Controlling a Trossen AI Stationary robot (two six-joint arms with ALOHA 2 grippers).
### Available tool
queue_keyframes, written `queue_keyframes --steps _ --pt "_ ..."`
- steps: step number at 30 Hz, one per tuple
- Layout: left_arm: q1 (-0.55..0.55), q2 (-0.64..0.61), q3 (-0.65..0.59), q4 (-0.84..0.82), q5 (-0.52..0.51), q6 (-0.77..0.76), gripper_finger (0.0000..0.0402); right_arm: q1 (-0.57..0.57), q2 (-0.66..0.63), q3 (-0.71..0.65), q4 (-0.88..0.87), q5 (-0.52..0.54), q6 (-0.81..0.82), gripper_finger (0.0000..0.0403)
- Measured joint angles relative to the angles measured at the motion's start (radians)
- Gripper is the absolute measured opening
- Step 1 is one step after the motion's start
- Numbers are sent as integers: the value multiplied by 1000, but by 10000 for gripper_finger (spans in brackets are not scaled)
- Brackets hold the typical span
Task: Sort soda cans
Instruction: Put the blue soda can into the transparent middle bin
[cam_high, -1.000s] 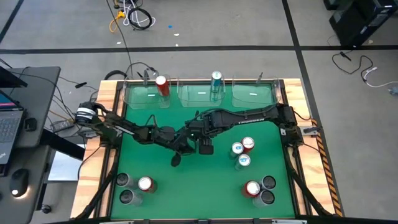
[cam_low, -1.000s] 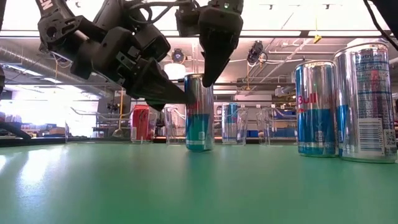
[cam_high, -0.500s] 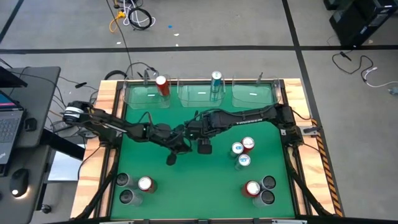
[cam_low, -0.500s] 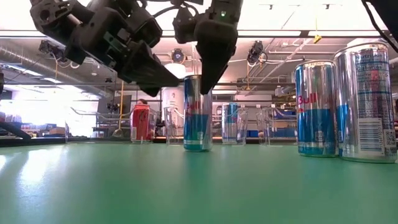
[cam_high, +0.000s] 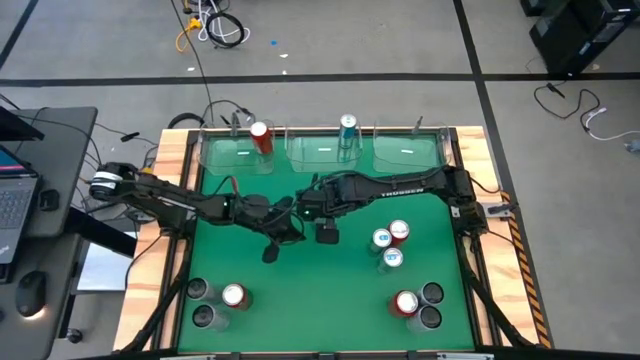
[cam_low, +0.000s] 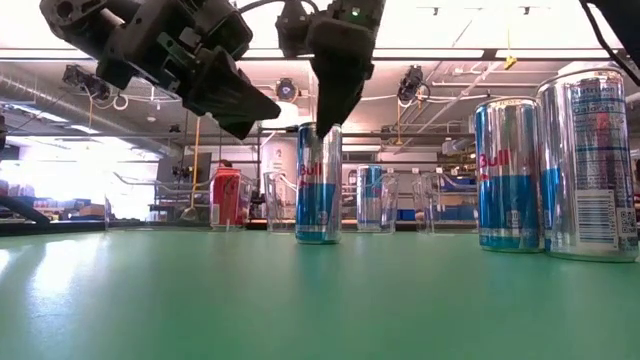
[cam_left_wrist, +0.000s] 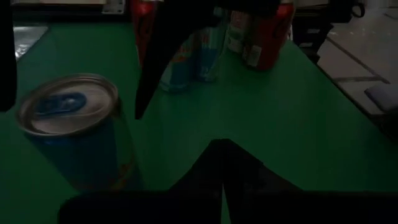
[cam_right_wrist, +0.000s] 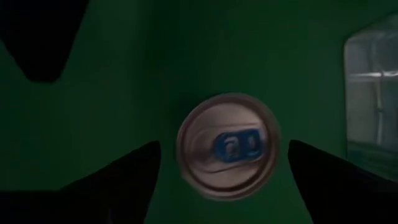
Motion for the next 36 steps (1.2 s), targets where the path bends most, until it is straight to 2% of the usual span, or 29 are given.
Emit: queue_keyframes --steps 6,15,22,27,32,36 --pt "22 -38 0 -37 0 -3 7 -5 0 24 4 0 -24 333" --pt "34 -52 2 -31 8 -26 7 10 0 155 -90 54 -37 324" --pt "34 -74 9 2 28 -27 7 9 -1 162 -166 60 -1 314" --pt "42 -116 13 -28 36 -3 7 9 -1 162 -180 96 27 288" --pt "71 -124 13 -29 30 -3 7 13 -2 162 -180 43 54 256" --pt "93 -124 13 -29 10 -3 7 25 -2 162 -176 40 65 238"
